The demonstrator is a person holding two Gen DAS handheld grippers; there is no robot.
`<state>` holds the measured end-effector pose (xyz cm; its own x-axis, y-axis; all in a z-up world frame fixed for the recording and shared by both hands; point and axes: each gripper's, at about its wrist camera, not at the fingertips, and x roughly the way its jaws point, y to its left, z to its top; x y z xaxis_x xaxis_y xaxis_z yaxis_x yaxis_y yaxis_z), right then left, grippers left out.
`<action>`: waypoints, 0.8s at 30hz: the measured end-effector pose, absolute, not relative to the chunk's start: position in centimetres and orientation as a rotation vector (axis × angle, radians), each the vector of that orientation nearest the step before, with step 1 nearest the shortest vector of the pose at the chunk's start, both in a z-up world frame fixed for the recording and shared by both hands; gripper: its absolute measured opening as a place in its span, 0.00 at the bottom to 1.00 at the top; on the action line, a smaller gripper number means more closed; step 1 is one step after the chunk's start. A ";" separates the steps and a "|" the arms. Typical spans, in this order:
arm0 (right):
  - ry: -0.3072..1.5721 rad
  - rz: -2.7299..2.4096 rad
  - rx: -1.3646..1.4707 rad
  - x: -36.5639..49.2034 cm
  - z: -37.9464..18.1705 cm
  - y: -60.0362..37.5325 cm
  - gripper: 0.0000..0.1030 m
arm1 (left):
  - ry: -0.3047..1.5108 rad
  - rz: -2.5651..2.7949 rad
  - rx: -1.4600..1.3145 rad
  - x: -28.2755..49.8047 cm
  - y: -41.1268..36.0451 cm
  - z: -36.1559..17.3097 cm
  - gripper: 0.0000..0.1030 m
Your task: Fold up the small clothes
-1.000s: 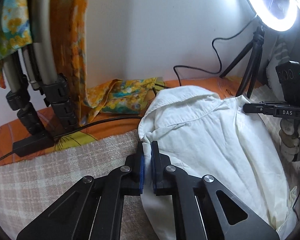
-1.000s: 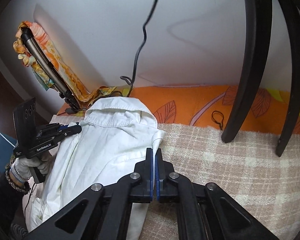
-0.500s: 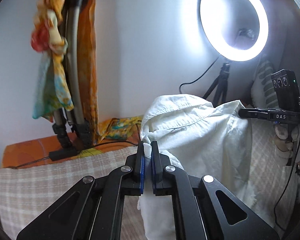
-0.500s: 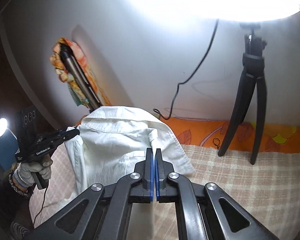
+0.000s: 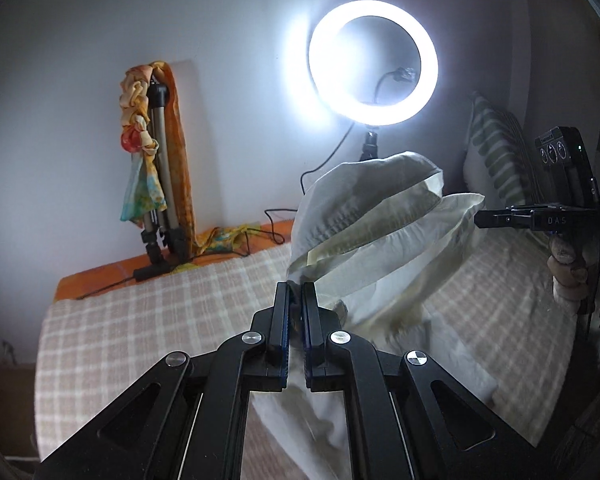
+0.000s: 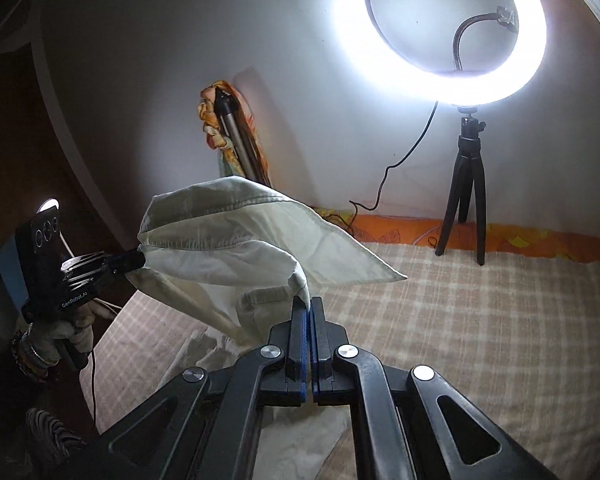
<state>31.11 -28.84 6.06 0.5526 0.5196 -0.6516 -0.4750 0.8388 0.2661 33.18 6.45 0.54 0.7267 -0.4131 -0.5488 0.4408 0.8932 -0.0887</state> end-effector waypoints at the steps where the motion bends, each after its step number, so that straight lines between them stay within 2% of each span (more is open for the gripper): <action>1: 0.792 0.586 0.059 30.0 5.7 -28.8 0.00 | 0.597 -0.471 0.055 32.0 6.5 0.2 0.04; 10: 0.848 0.548 0.096 23.0 0.5 -29.8 0.00 | 0.651 -0.469 0.088 25.3 6.5 -3.4 0.03; 15: 0.878 0.508 0.013 19.8 -2.0 -29.5 0.00 | 0.727 -0.513 0.117 22.2 6.8 -6.2 0.03; 19: 0.913 0.491 0.009 17.5 -3.0 -31.1 0.04 | 0.765 -0.492 0.071 20.5 9.1 -6.7 0.08; 21: 0.912 0.482 0.053 16.5 -3.1 -32.4 0.05 | 0.772 -0.472 -0.037 20.6 11.0 -6.6 0.12; 22: 0.913 0.476 0.082 16.3 -3.1 -32.9 0.07 | 0.784 -0.468 -0.110 21.1 11.9 -6.5 0.13; 24: 0.931 0.476 0.182 16.7 -3.5 -33.9 0.32 | 0.815 -0.461 -0.240 22.0 12.9 -6.9 0.23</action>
<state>16.68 -33.90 -3.47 0.5022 0.4689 -0.7266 -0.3147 0.8817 0.3515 21.99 12.94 -6.86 0.5946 -0.4833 -0.6426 0.3021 0.8749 -0.3785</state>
